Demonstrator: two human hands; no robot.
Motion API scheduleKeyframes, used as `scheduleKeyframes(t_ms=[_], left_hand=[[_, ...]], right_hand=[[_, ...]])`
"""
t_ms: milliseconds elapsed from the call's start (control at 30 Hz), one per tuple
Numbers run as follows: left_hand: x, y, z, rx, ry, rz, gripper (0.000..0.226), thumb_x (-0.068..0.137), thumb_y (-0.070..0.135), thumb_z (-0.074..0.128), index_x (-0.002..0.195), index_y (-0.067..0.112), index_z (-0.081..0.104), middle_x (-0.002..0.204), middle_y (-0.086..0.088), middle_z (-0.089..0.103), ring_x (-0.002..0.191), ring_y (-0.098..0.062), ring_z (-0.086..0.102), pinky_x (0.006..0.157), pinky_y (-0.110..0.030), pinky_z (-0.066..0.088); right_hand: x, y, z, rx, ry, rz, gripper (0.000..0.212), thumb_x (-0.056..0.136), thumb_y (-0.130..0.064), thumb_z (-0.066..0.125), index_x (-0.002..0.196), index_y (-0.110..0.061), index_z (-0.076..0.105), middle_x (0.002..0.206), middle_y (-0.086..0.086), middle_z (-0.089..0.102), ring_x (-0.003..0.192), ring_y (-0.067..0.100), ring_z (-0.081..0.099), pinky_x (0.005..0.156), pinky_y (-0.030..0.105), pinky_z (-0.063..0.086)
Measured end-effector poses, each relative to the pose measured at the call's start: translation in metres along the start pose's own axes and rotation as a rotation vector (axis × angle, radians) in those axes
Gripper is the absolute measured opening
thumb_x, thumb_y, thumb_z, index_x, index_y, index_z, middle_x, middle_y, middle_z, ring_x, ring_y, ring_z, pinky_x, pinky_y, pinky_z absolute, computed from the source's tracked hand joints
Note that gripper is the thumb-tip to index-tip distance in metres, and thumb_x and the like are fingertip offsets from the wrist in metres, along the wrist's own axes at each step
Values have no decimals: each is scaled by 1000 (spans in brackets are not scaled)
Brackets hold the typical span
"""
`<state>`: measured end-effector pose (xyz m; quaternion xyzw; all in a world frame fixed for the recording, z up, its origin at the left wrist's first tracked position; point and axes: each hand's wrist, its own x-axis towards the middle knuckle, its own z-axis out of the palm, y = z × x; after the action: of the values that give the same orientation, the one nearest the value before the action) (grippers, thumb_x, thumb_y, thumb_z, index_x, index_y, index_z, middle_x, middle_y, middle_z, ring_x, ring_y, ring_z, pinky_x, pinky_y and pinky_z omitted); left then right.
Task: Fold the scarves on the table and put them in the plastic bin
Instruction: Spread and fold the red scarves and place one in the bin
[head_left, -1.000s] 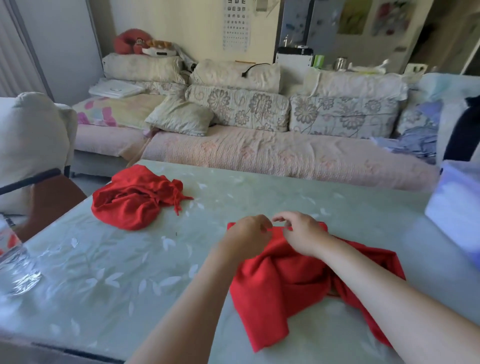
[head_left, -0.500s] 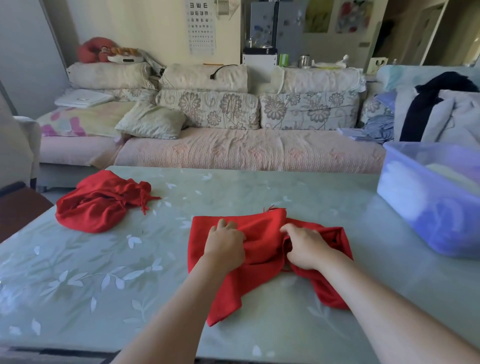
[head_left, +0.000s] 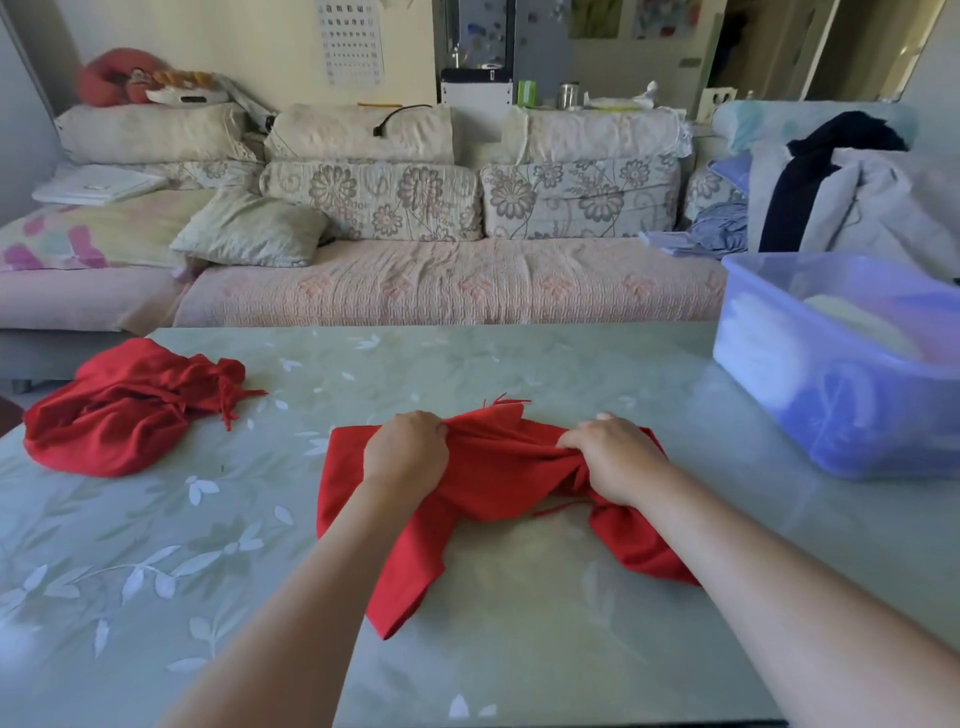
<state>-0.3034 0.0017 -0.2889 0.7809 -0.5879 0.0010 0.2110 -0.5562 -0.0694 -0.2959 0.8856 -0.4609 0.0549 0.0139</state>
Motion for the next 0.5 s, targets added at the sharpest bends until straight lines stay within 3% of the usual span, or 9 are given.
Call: scheduleKeyframes(t_ms=[67, 167, 233, 300, 367, 433, 500], left_hand=[[-1, 6, 0, -33, -22, -7, 29, 96, 26, 43, 91, 14, 69, 96, -10, 70, 91, -34, 64, 66, -32, 43], [-6, 12, 2, -64, -142, 106, 20, 92, 36, 55, 101, 21, 65, 102, -3, 67, 95, -27, 62, 71, -31, 44], [-12, 11, 1, -54, -298, 224, 39, 81, 48, 69, 107, 23, 56, 105, 2, 60, 98, -23, 60, 79, -32, 46], [-22, 13, -7, 6, -455, 282, 59, 69, 61, 75, 109, 26, 49, 109, 5, 55, 98, -19, 57, 80, -32, 44], [-34, 13, -16, 99, -603, 308, 79, 58, 71, 77, 119, 31, 47, 125, 7, 47, 110, -18, 51, 88, -33, 43], [-48, 9, -23, 285, -715, 348, 106, 52, 75, 76, 142, 36, 35, 152, 5, 24, 140, -20, 28, 112, -42, 31], [-61, 0, -25, 454, -748, 375, 119, 55, 68, 78, 152, 41, 14, 160, 6, -3, 149, -24, 1, 119, -51, 17]], right_hand=[[-3, 2, -5, -111, -8, 44, 47, 83, 1, 43, 107, -31, 69, 103, -4, 63, 108, 26, 50, 84, 30, 39], [-8, 6, -14, -307, -79, 208, 42, 88, -4, 46, 114, -29, 67, 118, -2, 63, 121, 26, 47, 99, 34, 37], [-12, 7, -15, -400, -146, 276, 39, 87, -14, 50, 122, -28, 62, 126, 0, 61, 124, 26, 46, 104, 40, 36], [-16, 6, -7, -297, -176, 202, 61, 83, -25, 55, 142, -32, 45, 144, 5, 46, 134, 28, 39, 111, 47, 30], [-20, -3, -1, -136, -224, 92, 88, 78, -31, 59, 155, -38, 18, 161, 8, 21, 148, 28, 22, 118, 50, 19], [-22, -10, 2, -135, -292, 69, 95, 78, -32, 60, 157, -40, 7, 165, 7, 8, 152, 27, 11, 120, 55, 11], [-21, -14, 6, -203, -325, 105, 89, 83, -23, 57, 157, -36, 8, 163, 9, 18, 149, 29, 21, 118, 59, 15]])
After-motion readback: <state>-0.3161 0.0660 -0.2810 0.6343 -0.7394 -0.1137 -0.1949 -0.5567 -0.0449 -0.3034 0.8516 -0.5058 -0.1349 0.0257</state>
